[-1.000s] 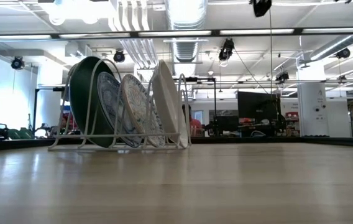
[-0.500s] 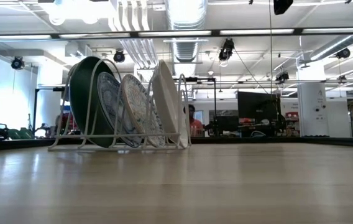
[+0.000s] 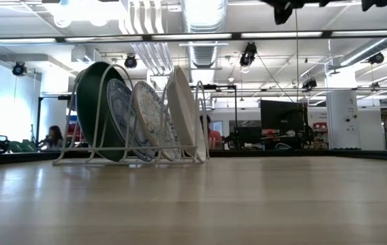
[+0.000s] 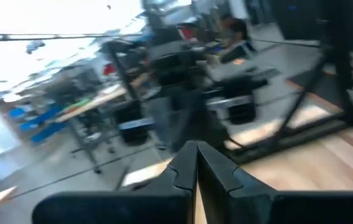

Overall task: Sort dishes
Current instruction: Move the dish rack

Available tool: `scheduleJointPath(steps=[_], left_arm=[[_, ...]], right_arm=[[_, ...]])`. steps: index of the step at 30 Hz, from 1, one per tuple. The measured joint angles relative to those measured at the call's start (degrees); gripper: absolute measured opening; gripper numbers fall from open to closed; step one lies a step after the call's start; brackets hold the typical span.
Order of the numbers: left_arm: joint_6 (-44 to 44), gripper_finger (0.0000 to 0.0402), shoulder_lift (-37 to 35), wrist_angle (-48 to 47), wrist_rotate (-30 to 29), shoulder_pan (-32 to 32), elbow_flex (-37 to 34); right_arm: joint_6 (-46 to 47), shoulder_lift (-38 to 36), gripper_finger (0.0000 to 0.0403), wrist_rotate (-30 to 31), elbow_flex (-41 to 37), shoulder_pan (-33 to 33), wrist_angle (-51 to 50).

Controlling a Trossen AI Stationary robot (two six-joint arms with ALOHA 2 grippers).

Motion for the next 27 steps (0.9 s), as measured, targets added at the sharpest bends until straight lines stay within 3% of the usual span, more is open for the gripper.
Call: scheduleJointPath(steps=[5,16,22,27], left_arm=[[-1.4,0.0,-5.5,-4.3,-2.0,-2.8,-5.9],[-6.1,0.0,-27.6,-2.5,-9.4,-5.2,-25.0],[-6.5,0.0,-34.0,-2.7,-12.5,-5.1,-29.9],[-6.9,0.0,-37.3,-3.9,-18.6,-5.1,-33.4]], right_arm=[[-0.3,0.7,0.0,1.7,-0.5,-0.3,-0.2],[1.4,-10.5,0.0,1.9,-7.0,-0.2,-0.6],[2.4,-16.3,0.0,3.0,-11.7,-0.2,-2.6],[3.8,-19.7,0.0,4.2,-13.2,-0.2,-5.9]])
